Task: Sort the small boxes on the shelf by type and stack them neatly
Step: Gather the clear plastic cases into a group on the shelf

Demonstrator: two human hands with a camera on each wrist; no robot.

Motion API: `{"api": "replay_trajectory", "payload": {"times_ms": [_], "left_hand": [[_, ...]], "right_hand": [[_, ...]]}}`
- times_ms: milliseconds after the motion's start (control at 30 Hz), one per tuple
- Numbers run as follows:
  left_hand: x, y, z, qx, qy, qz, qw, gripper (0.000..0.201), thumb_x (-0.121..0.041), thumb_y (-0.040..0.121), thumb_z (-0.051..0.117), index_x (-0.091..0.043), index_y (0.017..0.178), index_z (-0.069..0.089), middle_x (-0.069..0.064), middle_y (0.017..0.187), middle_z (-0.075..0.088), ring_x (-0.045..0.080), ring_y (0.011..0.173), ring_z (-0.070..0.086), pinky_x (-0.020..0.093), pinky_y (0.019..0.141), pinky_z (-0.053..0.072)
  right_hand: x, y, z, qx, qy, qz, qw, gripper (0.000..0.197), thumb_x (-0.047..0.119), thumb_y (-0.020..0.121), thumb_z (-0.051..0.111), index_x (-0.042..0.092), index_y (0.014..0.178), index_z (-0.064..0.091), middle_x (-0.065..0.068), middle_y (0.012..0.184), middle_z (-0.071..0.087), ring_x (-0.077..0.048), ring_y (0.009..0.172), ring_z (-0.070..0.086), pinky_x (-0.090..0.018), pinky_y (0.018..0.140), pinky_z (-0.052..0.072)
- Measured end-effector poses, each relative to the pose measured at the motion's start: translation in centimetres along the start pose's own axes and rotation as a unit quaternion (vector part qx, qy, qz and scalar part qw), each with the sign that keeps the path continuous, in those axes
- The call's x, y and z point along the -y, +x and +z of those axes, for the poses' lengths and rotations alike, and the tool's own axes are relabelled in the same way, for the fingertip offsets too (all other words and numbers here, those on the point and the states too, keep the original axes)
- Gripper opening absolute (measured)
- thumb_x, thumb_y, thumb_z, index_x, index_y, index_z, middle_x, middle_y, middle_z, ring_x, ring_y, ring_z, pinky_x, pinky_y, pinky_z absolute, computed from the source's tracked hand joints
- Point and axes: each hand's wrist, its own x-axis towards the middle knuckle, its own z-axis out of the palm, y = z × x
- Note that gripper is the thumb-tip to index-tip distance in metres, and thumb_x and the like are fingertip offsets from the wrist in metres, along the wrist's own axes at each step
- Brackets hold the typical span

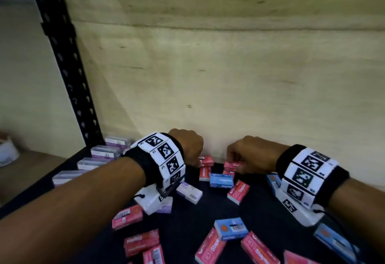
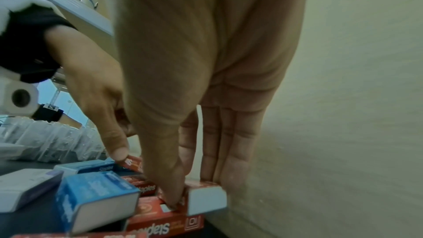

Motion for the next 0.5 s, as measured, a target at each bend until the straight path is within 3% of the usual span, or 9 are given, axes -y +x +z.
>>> {"api": "replay_trajectory", "payload": {"times_ms": [267,500], "left_hand": [[-0.2,0.0,-0.1,0.022,-0.013,0.001,1.000,0.050,-0.053,0.086,0.067,-0.016,0.120,0.064,0.004,0.115,0.066,0.027,0.101,0.063,0.038,0.086,0.053],[2.4,-5.1,-1.2,0.027,-0.052,0.001,0.998,0.031,-0.044,0.085,0.071,-0.019,0.104,0.071,0.001,0.103,0.069,0.020,0.087,0.062,0.026,0.065,0.044]], "right_hand": [[-0.3,-0.2,0.0,-0.004,0.004,-0.003,1.000,0.024,0.029,0.090,0.068,0.025,0.112,0.062,0.004,0.106,0.063,-0.016,0.094,0.061,-0.027,0.076,0.048],[2.2,-1.2,-1.7,-0.032,0.020,-0.052,0.998,0.020,0.037,0.095,0.060,0.029,0.113,0.063,0.011,0.104,0.064,-0.009,0.090,0.059,-0.025,0.078,0.049]]}}
